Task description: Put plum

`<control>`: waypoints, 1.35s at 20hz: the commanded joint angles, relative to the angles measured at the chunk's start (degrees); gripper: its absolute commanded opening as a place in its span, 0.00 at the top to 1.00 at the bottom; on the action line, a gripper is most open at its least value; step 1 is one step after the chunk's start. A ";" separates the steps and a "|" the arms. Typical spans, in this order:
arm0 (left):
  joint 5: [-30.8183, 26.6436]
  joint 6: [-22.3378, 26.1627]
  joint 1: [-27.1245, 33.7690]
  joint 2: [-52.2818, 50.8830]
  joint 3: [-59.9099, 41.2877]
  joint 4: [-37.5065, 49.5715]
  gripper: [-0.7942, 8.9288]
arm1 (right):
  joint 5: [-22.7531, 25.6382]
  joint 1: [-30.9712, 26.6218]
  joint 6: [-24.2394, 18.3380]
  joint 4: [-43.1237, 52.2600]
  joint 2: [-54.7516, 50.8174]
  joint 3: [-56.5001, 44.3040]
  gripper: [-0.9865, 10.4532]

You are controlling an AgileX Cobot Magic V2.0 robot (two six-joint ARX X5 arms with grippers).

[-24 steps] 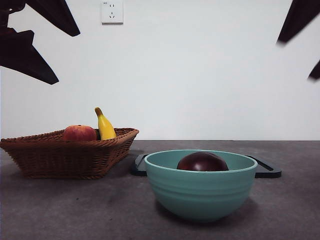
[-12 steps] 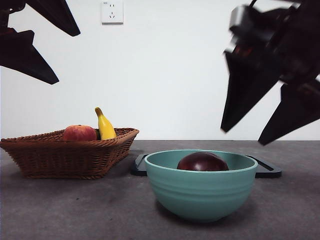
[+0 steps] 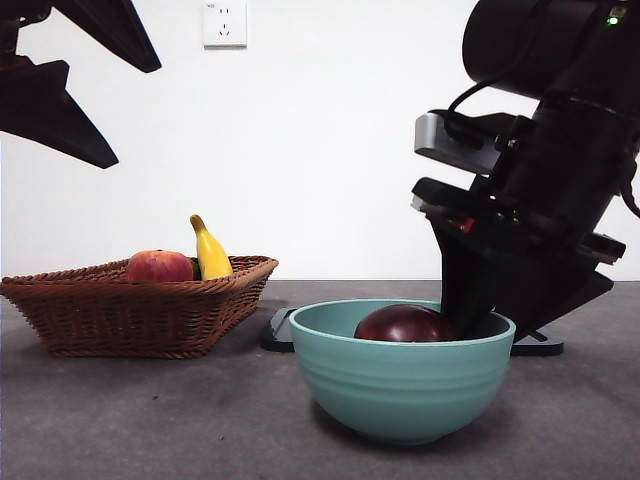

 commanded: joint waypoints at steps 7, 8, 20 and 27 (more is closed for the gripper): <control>0.26 0.46 -0.33 0.20 0.61 0.46 0.50 | -3.76 0.61 0.59 1.14 0.72 0.55 0.90; 0.26 0.44 -0.33 0.20 0.61 0.46 0.50 | -3.72 0.59 0.61 0.87 0.57 1.01 0.90; 0.26 0.46 -0.33 0.20 0.63 0.46 0.50 | -2.67 -6.84 -0.20 -4.24 1.36 14.95 0.90; 0.26 0.44 -0.33 0.20 0.63 0.46 0.50 | -3.15 -13.81 -2.05 -5.57 13.46 28.63 0.90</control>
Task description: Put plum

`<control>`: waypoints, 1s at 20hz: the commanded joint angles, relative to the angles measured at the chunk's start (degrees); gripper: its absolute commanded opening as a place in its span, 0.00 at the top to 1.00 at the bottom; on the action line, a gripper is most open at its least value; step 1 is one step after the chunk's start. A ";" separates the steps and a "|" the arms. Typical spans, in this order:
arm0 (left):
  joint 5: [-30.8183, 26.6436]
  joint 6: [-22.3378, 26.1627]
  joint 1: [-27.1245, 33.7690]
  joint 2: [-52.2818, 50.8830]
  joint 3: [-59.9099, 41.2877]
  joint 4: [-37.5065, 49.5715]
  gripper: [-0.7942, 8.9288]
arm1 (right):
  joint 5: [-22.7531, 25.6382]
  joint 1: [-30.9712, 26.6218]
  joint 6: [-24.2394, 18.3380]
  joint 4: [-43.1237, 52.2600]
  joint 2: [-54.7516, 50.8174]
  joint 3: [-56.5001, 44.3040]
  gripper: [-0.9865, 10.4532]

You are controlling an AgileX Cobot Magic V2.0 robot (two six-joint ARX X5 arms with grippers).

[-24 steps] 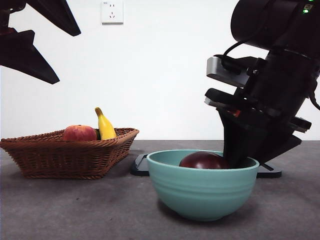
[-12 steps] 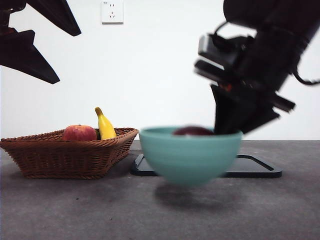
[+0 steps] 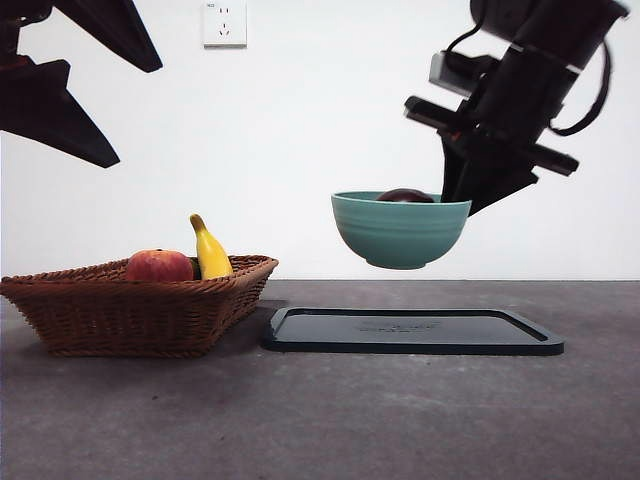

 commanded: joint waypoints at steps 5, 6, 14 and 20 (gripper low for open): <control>0.24 0.44 -0.33 0.20 0.63 0.20 0.50 | -0.17 -1.05 -1.68 1.46 12.74 8.85 0.90; 0.24 0.44 -0.33 0.20 0.63 0.20 0.50 | -0.20 -1.18 -1.68 2.21 13.88 8.90 0.90; 0.24 0.46 -0.33 0.20 0.63 0.26 0.50 | -0.15 -1.95 -2.10 2.75 16.98 8.90 0.90; 0.24 0.44 -0.33 0.20 0.63 0.17 0.50 | -0.13 -1.90 -1.92 1.70 17.55 8.90 0.76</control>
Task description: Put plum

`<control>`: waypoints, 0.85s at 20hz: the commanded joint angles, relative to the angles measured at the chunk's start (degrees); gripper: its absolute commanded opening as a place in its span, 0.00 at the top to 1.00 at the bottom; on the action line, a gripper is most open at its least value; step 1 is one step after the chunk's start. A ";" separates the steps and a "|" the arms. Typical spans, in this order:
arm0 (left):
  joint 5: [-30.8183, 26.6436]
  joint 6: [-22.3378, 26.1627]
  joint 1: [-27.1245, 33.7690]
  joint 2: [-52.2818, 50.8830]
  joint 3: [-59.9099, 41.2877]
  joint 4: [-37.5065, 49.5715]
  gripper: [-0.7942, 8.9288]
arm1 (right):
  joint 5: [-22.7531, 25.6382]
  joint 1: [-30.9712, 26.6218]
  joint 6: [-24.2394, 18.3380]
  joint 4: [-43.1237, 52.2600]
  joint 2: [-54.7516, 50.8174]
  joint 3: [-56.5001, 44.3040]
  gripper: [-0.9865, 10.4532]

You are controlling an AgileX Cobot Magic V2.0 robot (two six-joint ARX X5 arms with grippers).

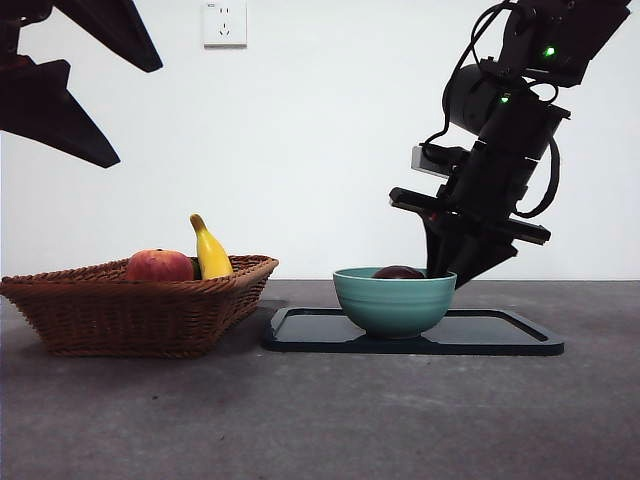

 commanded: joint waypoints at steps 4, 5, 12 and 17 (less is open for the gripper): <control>0.24 0.44 -0.33 0.20 0.63 0.20 0.50 | -0.04 0.28 -0.02 0.11 1.38 1.44 0.76; 0.24 0.44 -0.33 0.20 0.63 0.22 0.50 | 0.22 0.24 0.00 0.11 0.83 1.44 0.76; 0.24 0.44 -0.33 0.20 0.63 0.44 0.50 | 1.14 -0.61 -0.81 -5.27 -12.28 1.46 0.76; 0.24 0.44 -0.33 0.20 0.63 0.44 0.50 | -3.98 -0.44 -5.03 -16.04 -26.27 1.44 0.76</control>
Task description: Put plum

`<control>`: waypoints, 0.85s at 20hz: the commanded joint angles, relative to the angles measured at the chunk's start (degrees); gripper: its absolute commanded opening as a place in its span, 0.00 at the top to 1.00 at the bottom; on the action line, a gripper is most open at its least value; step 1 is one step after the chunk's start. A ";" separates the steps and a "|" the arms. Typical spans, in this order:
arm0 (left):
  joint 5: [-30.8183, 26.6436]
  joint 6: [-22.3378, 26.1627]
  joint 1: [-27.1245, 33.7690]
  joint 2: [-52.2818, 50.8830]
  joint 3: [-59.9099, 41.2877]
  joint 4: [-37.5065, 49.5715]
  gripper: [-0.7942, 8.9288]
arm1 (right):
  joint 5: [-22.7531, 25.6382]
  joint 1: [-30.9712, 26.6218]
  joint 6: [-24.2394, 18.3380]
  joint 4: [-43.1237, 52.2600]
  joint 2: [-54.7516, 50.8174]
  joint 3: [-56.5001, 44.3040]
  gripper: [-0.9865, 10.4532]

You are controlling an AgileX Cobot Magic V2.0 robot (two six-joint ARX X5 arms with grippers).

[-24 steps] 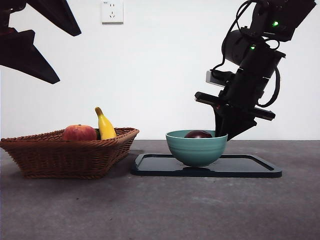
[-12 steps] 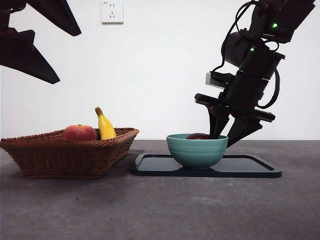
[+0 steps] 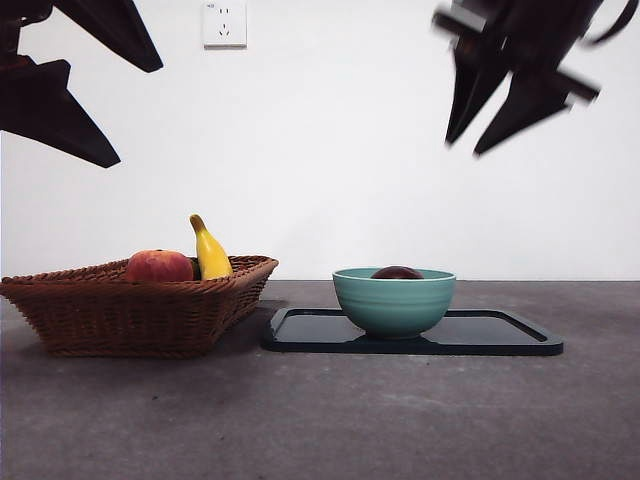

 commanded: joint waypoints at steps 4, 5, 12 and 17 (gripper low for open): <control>0.24 0.44 -0.33 0.20 0.63 0.31 0.50 | -1.25 0.50 -3.85 -9.84 -10.25 0.87 0.76; 0.24 0.44 -0.33 0.20 0.63 0.26 0.50 | -1.25 0.76 -3.85 -10.49 -12.00 0.57 0.76; 0.24 0.44 -0.33 0.20 0.63 0.20 0.50 | -1.27 3.85 -3.82 -10.49 -28.02 -10.80 0.76; 0.24 0.44 -0.33 0.20 0.63 0.37 0.50 | -5.64 5.70 -4.24 -10.29 -38.60 -22.58 0.76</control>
